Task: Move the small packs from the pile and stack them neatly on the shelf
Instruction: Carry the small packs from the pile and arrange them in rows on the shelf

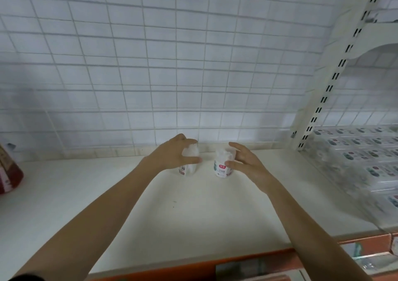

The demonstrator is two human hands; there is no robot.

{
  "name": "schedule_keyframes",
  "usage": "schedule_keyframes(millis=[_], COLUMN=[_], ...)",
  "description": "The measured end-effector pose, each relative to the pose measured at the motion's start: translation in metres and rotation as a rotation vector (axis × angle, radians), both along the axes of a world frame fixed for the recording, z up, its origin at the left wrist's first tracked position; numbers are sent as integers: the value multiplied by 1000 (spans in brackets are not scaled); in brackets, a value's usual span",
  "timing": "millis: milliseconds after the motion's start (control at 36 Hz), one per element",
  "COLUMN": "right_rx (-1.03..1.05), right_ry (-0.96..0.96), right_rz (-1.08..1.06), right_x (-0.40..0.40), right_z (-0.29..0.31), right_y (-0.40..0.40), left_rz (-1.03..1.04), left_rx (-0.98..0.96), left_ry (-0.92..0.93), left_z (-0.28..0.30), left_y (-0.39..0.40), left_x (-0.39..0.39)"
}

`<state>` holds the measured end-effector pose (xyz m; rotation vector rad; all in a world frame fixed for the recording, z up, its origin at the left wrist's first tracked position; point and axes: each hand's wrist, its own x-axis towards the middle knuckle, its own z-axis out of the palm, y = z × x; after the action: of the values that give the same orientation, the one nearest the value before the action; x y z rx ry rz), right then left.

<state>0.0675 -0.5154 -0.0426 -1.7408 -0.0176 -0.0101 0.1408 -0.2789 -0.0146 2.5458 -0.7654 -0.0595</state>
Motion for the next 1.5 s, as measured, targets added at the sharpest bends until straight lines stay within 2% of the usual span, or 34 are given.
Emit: schedule_keyframes(millis=[83,194,361,417,500,611,694,778,972,1111,1333,1500], right_rx=[-48,-30,83,77,70,63,53,29,6,31,69,76], right_ry=[-9,-21,-27,-14,7,19,11,9,1,13,-16,-17], right_rz=[-71,-144,-194,-167,-98,-71,-87,-103,-110,-129,-232,-363], right_x=[2,3,9,11,5,3,3,3,2,0,-7,-28], right_z=[-2,-6,-8,-8,-3,-2,-2,-2,-1,-3,-4,5], right_y=[6,16,21,19,19,19,20,21,26,30,37,26], left_rz=[15,97,12,5,-45,-5,-31,-86,-38,-88,-20,46], left_rx=[-59,-462,-581,-624,-575,-574,-542,-600,-646,-745,-759,-799], left_ry=[111,368,561,550,484,373,417,484,391,570,447,440], left_z=[-2,-9,-18,-20,-25,-30,-32,-32,-33,-36,-34,-34], left_y=[5,20,33,31,31,30,28,24,15,27,18,-2], left_x=[-6,-7,-9,-9,-8,-8,-8,-8,-12,-9,-12,-14])
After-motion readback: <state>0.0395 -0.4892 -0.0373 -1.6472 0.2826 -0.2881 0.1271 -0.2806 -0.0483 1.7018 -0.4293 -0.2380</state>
